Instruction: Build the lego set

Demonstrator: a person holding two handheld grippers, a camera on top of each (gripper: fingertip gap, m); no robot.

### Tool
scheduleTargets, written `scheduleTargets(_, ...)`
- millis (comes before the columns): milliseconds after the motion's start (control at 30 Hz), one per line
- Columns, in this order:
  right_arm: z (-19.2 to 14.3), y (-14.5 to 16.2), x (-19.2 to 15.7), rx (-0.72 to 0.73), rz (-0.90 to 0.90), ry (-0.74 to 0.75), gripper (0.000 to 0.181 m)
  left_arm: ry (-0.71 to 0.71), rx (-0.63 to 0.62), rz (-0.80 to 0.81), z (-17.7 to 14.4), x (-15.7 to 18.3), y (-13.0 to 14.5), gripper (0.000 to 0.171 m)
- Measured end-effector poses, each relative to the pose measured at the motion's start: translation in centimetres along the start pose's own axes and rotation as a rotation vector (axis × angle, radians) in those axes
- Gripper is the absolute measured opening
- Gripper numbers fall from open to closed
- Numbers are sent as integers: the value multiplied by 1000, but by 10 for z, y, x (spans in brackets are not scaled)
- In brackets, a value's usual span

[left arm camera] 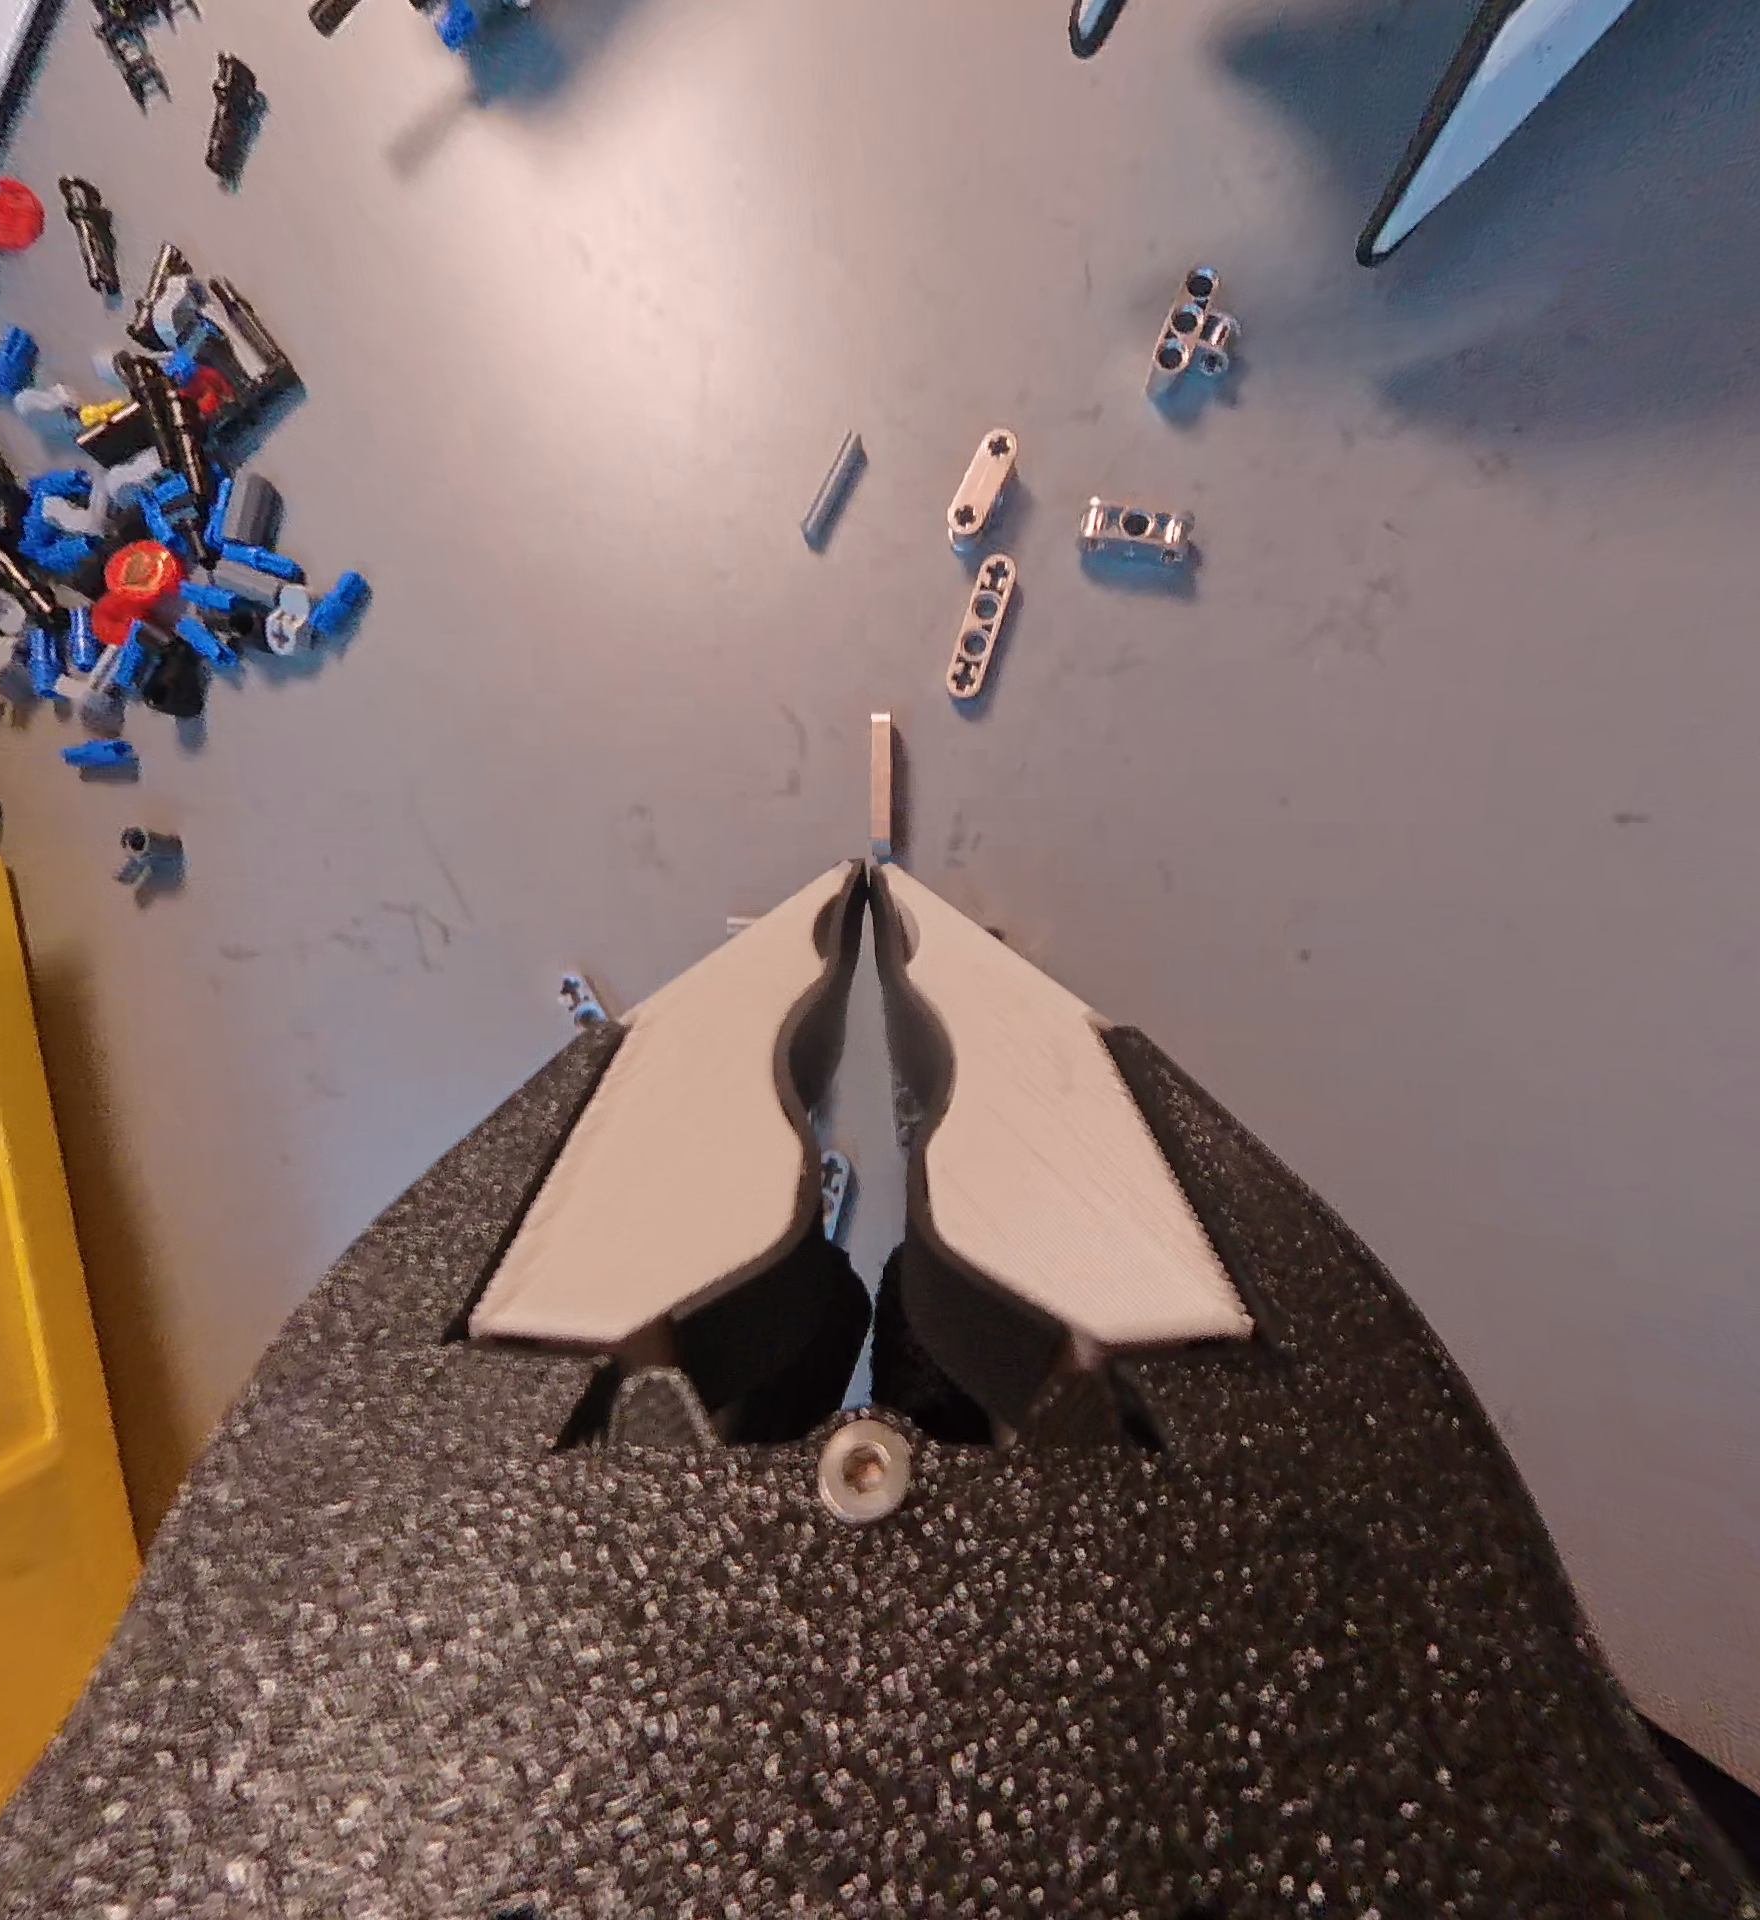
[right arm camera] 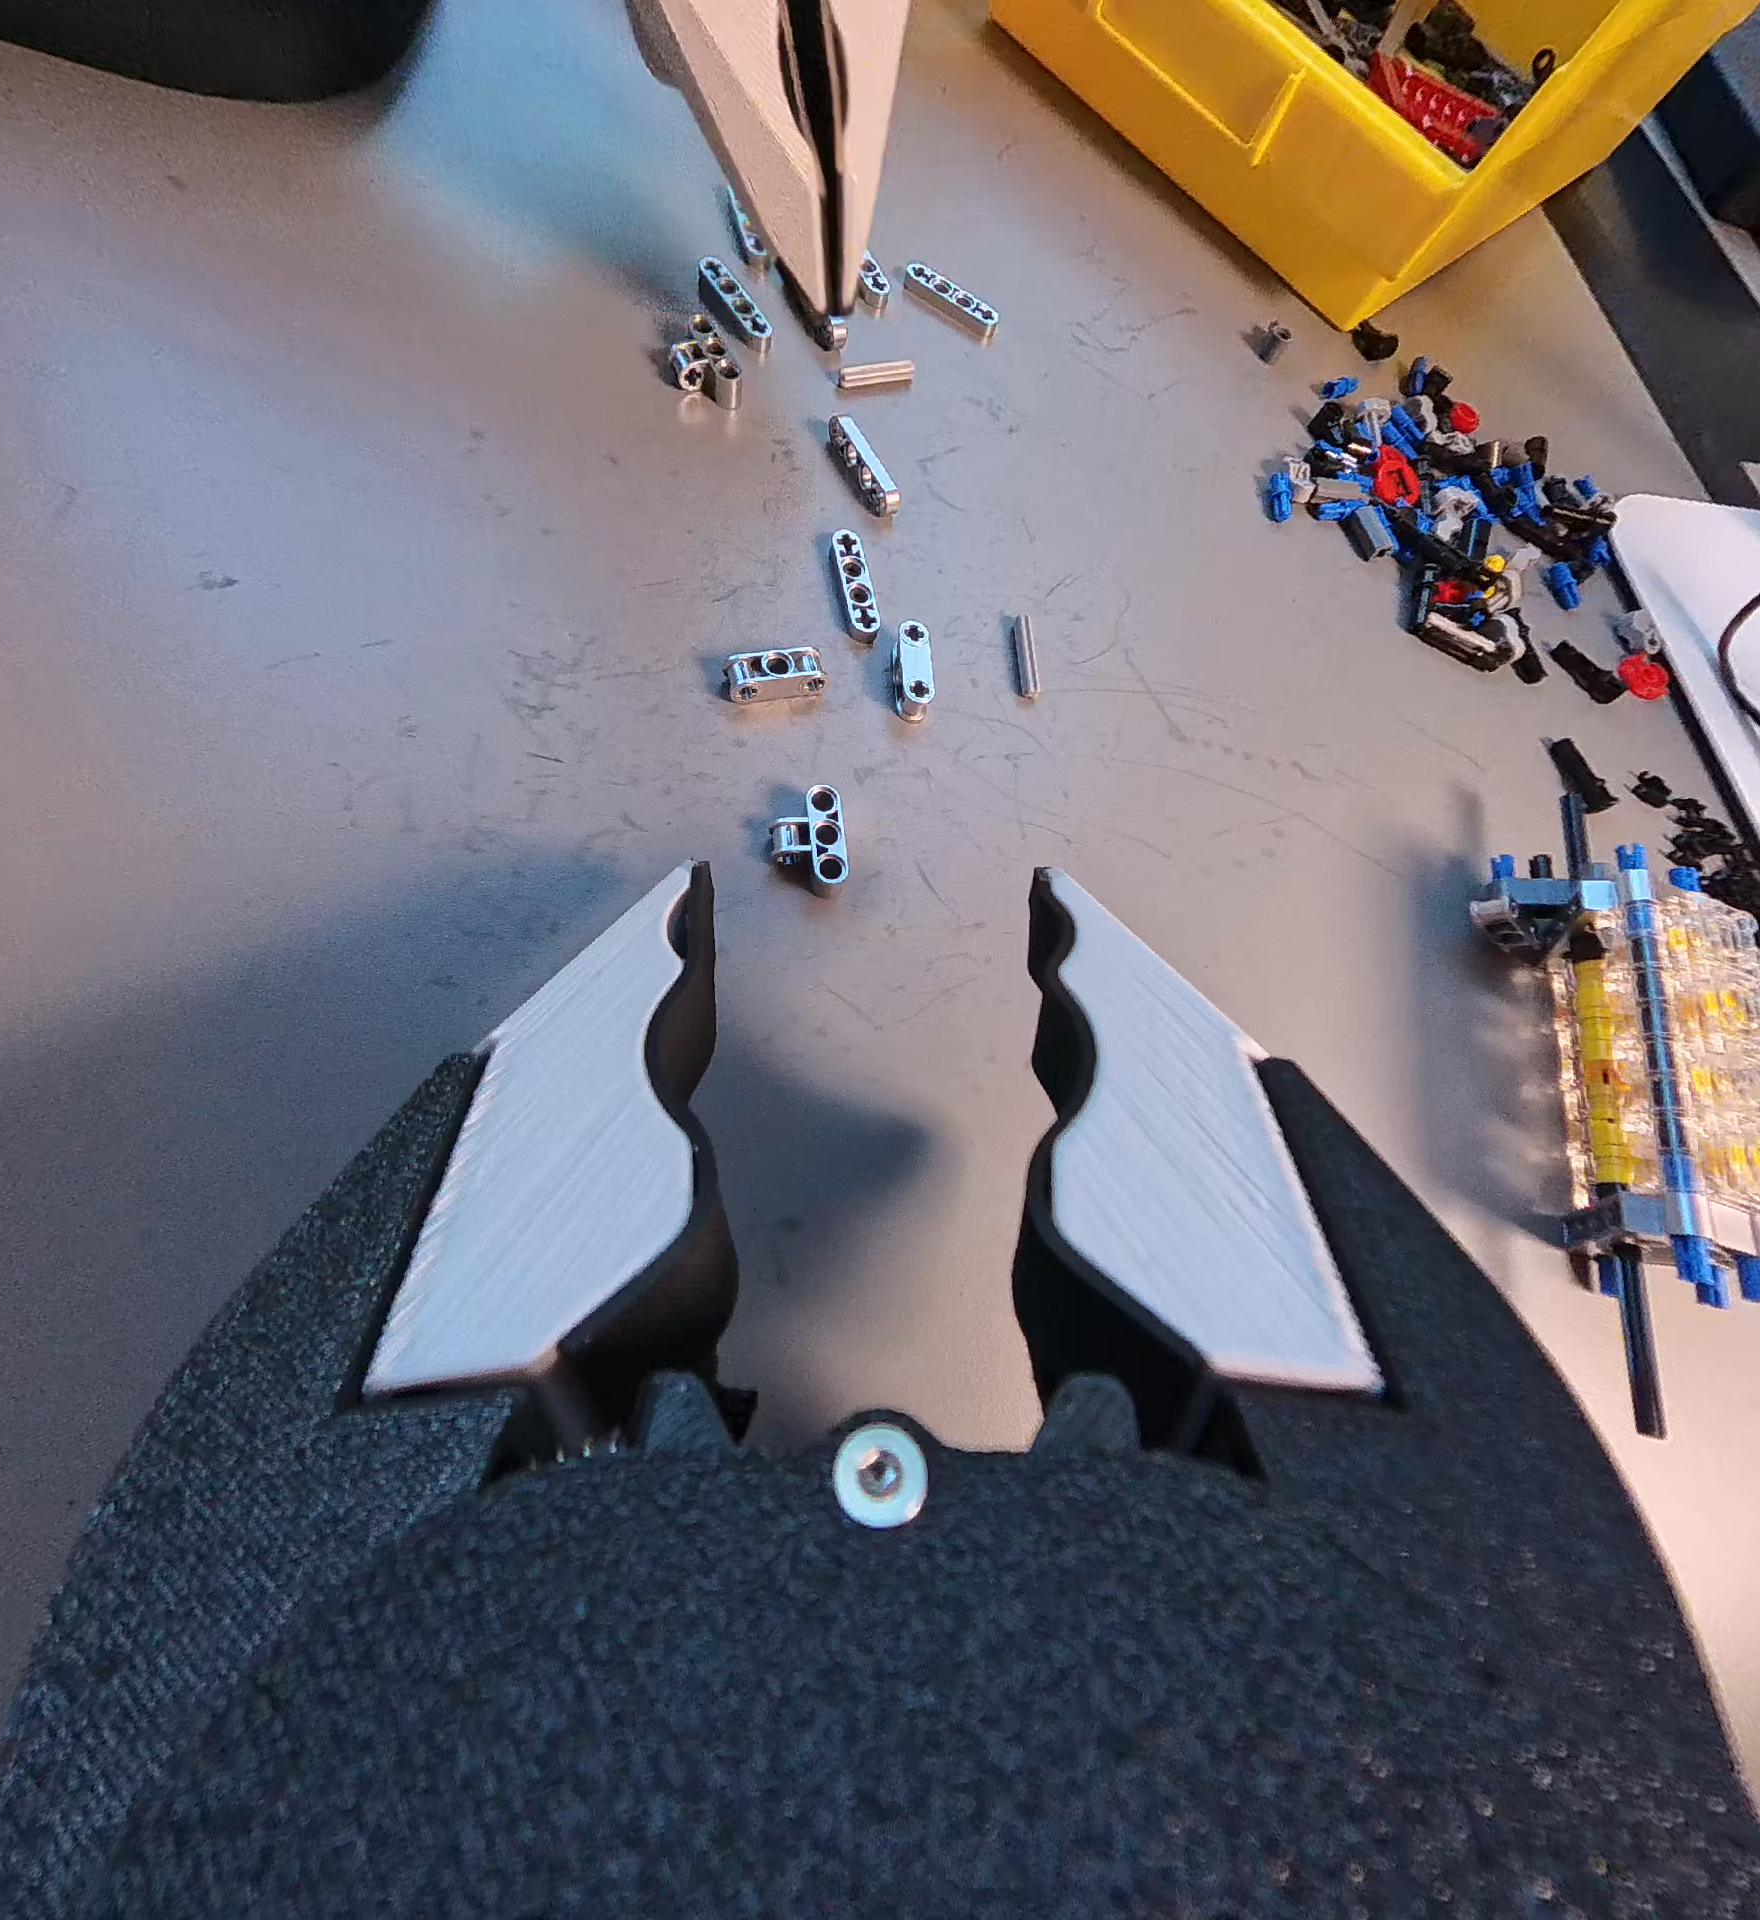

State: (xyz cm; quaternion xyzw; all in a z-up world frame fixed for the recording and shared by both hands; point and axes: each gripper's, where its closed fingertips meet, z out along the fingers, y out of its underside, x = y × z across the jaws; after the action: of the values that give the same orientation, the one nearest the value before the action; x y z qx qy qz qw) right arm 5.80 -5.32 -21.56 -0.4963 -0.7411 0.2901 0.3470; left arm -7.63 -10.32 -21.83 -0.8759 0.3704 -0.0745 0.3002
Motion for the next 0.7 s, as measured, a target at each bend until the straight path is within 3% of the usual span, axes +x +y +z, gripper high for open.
scheduleTargets(167,-1,0,0,1,0,0,59,12,-25,29,20,0,-7,0)
scheduleTargets(500,0,1,-1,-5,-5,-6,59,50,37,70,24,13,-28,0)
scheduleTargets(700,-1,1,-1,-7,-4,-5,59,56,4,116,40,20,-27,0)
